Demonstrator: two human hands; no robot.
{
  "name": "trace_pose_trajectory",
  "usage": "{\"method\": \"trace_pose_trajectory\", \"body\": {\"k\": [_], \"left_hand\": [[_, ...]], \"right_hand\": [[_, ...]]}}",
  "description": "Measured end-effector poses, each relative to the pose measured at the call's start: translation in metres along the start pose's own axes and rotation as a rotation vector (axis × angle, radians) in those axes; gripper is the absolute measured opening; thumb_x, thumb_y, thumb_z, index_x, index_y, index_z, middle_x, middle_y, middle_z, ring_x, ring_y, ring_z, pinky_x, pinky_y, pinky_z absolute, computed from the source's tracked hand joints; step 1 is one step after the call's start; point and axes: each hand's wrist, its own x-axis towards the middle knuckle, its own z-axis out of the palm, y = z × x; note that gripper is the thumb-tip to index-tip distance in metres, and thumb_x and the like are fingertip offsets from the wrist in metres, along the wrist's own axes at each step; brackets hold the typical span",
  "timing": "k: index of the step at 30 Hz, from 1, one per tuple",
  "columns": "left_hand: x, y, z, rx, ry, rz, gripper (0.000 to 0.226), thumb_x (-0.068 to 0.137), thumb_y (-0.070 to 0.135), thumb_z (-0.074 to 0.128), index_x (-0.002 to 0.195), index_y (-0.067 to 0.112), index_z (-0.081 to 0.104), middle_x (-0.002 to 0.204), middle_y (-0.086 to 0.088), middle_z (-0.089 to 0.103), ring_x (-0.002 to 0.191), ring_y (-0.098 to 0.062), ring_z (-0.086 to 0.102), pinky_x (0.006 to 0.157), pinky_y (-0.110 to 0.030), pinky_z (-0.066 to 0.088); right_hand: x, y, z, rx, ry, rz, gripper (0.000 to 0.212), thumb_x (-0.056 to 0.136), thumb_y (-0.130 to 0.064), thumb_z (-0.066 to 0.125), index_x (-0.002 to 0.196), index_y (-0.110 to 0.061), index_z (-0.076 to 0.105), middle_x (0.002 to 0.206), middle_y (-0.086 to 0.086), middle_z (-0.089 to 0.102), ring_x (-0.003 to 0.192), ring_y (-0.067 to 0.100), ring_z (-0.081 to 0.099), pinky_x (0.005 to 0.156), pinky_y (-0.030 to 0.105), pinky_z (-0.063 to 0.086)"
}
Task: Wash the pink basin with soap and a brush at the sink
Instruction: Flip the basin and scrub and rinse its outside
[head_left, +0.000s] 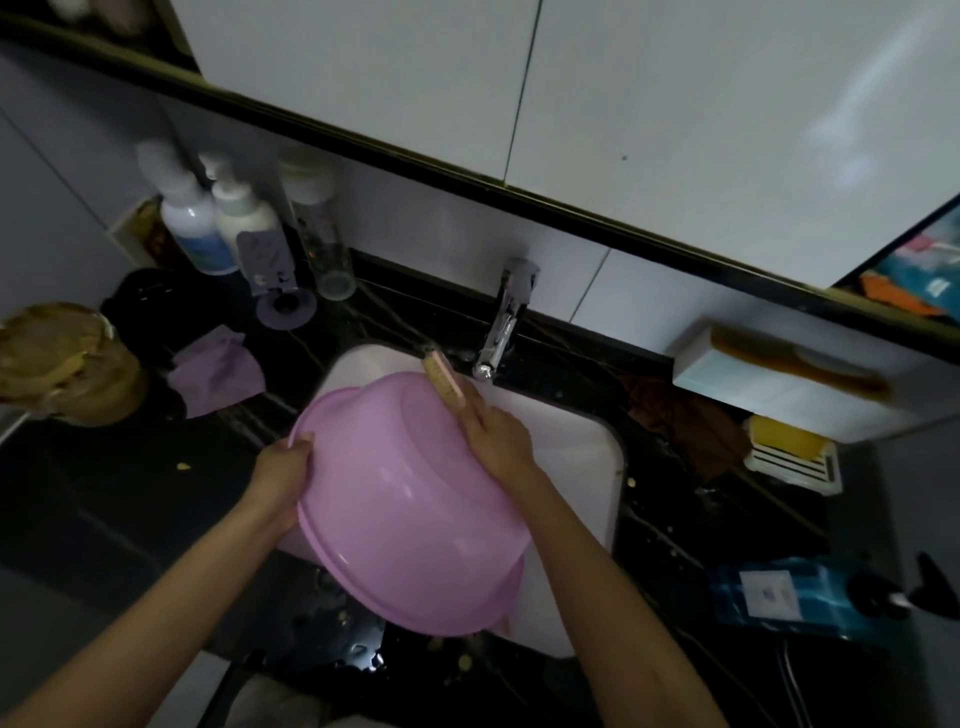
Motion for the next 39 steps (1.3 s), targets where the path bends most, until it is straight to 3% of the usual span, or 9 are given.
{"method": "trace_pose_trajectory", "body": {"k": [6, 11, 14, 20, 23, 25, 29, 36, 39], "left_hand": [[-0.005, 0.002, 0.004, -0.017, 0.029, 0.019, 0.035, 0.100, 0.013, 0.042, 0.128, -0.007, 0.048, 0.109, -0.016, 0.055, 0.092, -0.023, 0.049, 0.084, -0.031, 0.040], [-0.007, 0.003, 0.000, -0.045, 0.053, -0.014, 0.034, 0.099, 0.015, 0.044, 0.128, -0.003, 0.049, 0.121, -0.018, 0.056, 0.097, -0.023, 0.051, 0.088, -0.031, 0.042], [-0.009, 0.000, -0.003, -0.088, 0.058, -0.031, 0.035, 0.099, 0.017, 0.043, 0.130, 0.001, 0.049, 0.120, -0.013, 0.056, 0.099, -0.022, 0.051, 0.090, -0.031, 0.041], [-0.026, 0.004, -0.009, -0.148, 0.077, 0.069, 0.038, 0.100, 0.022, 0.039, 0.135, 0.007, 0.044, 0.120, -0.011, 0.054, 0.110, -0.024, 0.052, 0.095, -0.032, 0.040], [-0.042, 0.005, -0.011, -0.188, 0.089, 0.090, 0.038, 0.101, 0.024, 0.038, 0.136, 0.012, 0.042, 0.116, -0.007, 0.053, 0.107, -0.022, 0.051, 0.098, -0.036, 0.041], [-0.056, 0.008, -0.012, -0.209, 0.103, 0.117, 0.037, 0.101, 0.023, 0.037, 0.136, 0.011, 0.042, 0.117, -0.008, 0.054, 0.107, -0.022, 0.052, 0.099, -0.037, 0.042], [-0.089, 0.015, -0.012, -0.265, 0.109, 0.226, 0.033, 0.101, 0.023, 0.035, 0.131, 0.012, 0.043, 0.109, -0.004, 0.056, 0.096, -0.017, 0.055, 0.087, -0.033, 0.047], [-0.131, -0.002, 0.001, -0.350, 0.208, 0.485, 0.015, 0.102, 0.025, 0.032, 0.113, 0.018, 0.042, 0.094, 0.009, 0.051, 0.079, 0.000, 0.051, 0.065, -0.011, 0.043], [-0.135, -0.012, 0.008, -0.399, 0.217, 0.499, 0.012, 0.102, 0.028, 0.033, 0.100, 0.032, 0.044, 0.103, 0.003, 0.052, 0.084, -0.002, 0.053, 0.070, -0.013, 0.044]], "right_hand": [[-0.022, 0.018, -0.006, 0.097, 0.017, 0.061, 0.044, 0.101, -0.045, 0.025, 0.128, -0.029, 0.056, 0.125, 0.007, 0.062, 0.111, 0.024, 0.057, 0.082, 0.026, 0.040], [-0.066, 0.004, -0.023, 0.048, -0.092, -0.121, 0.040, 0.100, -0.038, 0.040, 0.139, -0.044, 0.035, 0.120, -0.004, 0.065, 0.106, 0.015, 0.059, 0.075, 0.022, 0.041], [-0.111, 0.021, -0.028, 0.220, -0.153, -0.164, 0.040, 0.096, -0.036, 0.050, 0.128, -0.056, 0.035, 0.124, -0.020, 0.055, 0.110, 0.001, 0.056, 0.087, 0.017, 0.046], [-0.138, 0.083, -0.019, 0.243, -0.028, 0.245, 0.045, 0.098, -0.041, 0.040, 0.143, -0.036, 0.037, 0.120, -0.004, 0.061, 0.104, 0.014, 0.059, 0.083, 0.025, 0.047], [-0.135, 0.070, -0.006, 0.677, 0.073, 0.470, 0.028, 0.091, -0.041, 0.058, 0.101, -0.016, 0.064, 0.077, -0.002, 0.059, 0.059, 0.006, 0.054, 0.051, 0.017, 0.039], [-0.130, 0.065, 0.003, 0.842, 0.096, 0.621, 0.024, 0.087, -0.032, 0.066, 0.077, -0.014, 0.053, 0.058, 0.000, 0.044, 0.039, 0.008, 0.039, 0.037, 0.017, 0.028], [-0.128, 0.060, 0.016, 1.009, 0.074, 0.696, 0.009, 0.091, -0.014, 0.059, 0.095, -0.007, 0.054, 0.068, 0.005, 0.049, 0.030, 0.003, 0.031, 0.032, 0.013, 0.024], [-0.128, 0.042, 0.024, 1.107, -0.251, 0.736, 0.020, 0.101, -0.019, 0.041, 0.117, -0.008, 0.041, 0.106, 0.021, 0.062, 0.029, 0.005, 0.033, 0.028, 0.013, 0.022], [-0.129, 0.022, 0.032, 1.369, -0.328, 0.737, 0.009, 0.100, -0.018, 0.042, 0.101, -0.010, 0.047, 0.087, 0.019, 0.065, 0.028, 0.003, 0.029, 0.025, 0.012, 0.021]]}}
